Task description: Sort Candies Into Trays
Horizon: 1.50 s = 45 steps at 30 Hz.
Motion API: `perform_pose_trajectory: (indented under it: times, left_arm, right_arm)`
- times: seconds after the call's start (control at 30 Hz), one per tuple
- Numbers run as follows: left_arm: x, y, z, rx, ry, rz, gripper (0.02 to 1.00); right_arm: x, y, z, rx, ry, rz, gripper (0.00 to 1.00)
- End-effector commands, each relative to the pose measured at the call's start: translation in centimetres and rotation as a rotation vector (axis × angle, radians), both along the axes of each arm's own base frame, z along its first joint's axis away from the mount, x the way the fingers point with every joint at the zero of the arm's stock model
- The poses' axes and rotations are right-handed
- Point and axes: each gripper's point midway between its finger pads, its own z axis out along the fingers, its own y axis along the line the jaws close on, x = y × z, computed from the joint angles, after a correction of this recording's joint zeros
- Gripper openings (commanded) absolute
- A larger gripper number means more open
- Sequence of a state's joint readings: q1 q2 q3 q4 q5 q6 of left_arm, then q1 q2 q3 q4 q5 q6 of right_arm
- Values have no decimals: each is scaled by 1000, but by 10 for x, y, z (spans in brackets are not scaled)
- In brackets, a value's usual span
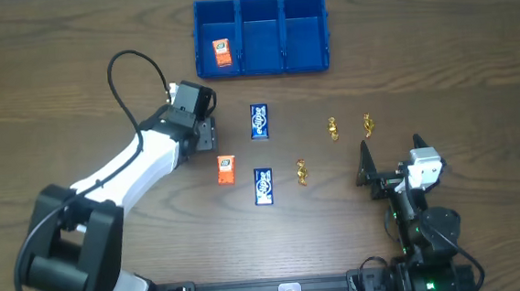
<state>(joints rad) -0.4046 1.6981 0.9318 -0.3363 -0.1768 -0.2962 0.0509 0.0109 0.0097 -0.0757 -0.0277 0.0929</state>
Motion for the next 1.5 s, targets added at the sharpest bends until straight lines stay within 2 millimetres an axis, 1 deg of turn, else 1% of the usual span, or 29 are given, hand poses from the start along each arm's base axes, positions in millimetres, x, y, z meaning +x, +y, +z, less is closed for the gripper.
perform_pose_trajectory:
  times: [0.03,0.3,0.37,0.43,0.53,0.63,0.77,0.83,0.9,0.93,1.03,1.07,1.1,1.13,1.17,1.23,1.27,1.33,1.37,1.43,1.5]
  left_arm:
    - [9,-1,-12,-56,20,9,741]
    - [13,-3,-27,-73,41,-12,730]
    - [12,-3,-29,-74,46,-13,682]
    - [12,-3,-29,-73,50,-14,612]
    - [12,-3,-29,-73,49,-13,454]
    - [12,-3,-29,-72,49,-13,367]
    - [13,-3,-28,-78,45,-9,336]
    - [15,-5,-22,-88,42,-6,332]
    - [18,-8,-5,-98,49,6,329]
    - [19,-10,8,-98,51,6,327]
    - [36,-19,64,-94,-5,15,325]
    - [41,-23,79,-95,-30,13,325]
    - [50,-31,104,-99,-74,2,329]
    - [56,-36,119,-102,-103,-4,327]
    - [65,-45,142,-106,-152,-14,329]
    - [80,-57,175,-113,-236,-24,323]
    - [86,-62,186,-118,-262,-28,323]
    - [100,-68,199,-133,-295,-32,323]
    - [106,-71,202,-136,-304,-32,323]
    - [122,-75,202,-135,-314,-30,327]
    - [135,-77,196,-130,-308,-28,332]
  right_arm:
    - [0,-1,-1,-12,0,-2,998]
    - [0,-1,-1,-12,0,-2,1000]
    - [0,-1,-1,-12,0,-2,998]
    - [0,-1,-1,-12,0,-2,998]
    - [0,-1,-1,-12,0,-3,1000]
    - [0,-1,-1,-12,0,-2,998]
    - [0,-1,-1,-12,0,-2,1000]
    - [0,-1,-1,-12,0,-2,998]
    - [0,-1,-1,-12,0,-2,998]
    - [0,-1,-1,-12,0,-2,998]
    - [0,-1,-1,-12,0,-2,1000]
    - [0,-1,-1,-12,0,-2,1000]
    - [0,-1,-1,-12,0,-2,1000]
    - [0,-1,-1,-12,0,-2,1000]
    - [0,-1,-1,-12,0,-2,1000]
    - [0,-1,-1,-12,0,-2,1000]
    - [0,-1,-1,-12,0,-2,998]
    - [0,-1,-1,-12,0,-2,1000]
    - [0,-1,-1,-12,0,-2,998]
    - [0,-1,-1,-12,0,-2,998]
    - [0,-1,-1,-12,0,-2,998]
